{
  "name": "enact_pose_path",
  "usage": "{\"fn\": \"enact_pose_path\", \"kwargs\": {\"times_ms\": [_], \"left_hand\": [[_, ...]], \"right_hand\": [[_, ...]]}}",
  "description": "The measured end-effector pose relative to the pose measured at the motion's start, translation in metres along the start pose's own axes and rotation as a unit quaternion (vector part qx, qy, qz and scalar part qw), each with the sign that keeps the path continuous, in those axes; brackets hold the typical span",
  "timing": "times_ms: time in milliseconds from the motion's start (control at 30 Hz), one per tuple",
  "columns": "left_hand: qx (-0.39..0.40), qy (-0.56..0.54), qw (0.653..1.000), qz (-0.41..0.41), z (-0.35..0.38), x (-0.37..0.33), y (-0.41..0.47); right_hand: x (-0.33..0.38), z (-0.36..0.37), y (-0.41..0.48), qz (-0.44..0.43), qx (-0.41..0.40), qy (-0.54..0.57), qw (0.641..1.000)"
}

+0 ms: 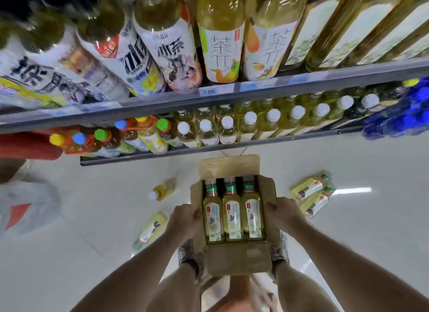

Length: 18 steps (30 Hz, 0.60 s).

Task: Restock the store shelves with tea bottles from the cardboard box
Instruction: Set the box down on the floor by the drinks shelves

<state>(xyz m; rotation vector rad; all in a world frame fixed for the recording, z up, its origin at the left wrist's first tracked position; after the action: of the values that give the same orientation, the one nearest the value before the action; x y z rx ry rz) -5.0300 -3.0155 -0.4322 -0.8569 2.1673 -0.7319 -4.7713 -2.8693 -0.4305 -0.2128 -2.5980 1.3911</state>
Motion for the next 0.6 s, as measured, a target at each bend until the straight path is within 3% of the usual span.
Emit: {"fn": "enact_pose_path", "kwargs": {"times_ms": [367,500,600], "left_hand": [[0.016,-0.051,0.998,-0.027,0.005,0.027,0.064],[-0.034,-0.077,0.988,-0.130,-0.013,0.018,0.053],[-0.102,0.068,0.988,-0.089,-0.041,-0.012,0.031]], "right_hand": [[0.013,-0.004,0.054,0.005,0.005,0.037,0.999],[0.021,-0.023,0.032,0.065,-0.073,-0.005,0.995],[0.040,-0.048,0.006,0.054,-0.164,-0.068,0.983]]}}
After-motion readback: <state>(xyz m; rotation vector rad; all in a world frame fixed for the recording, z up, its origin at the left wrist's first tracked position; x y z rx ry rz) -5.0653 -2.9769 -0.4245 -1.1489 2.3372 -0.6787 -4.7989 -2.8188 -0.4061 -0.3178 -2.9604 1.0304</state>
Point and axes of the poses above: each hand's wrist, its own y-axis towards the middle knuckle, its own z-axis out of the palm, x = y × z, the point moved 6 cm from there along y, towards the middle knuckle, and after that the axes turned 8 degrees about z, right-handed, at the moved point
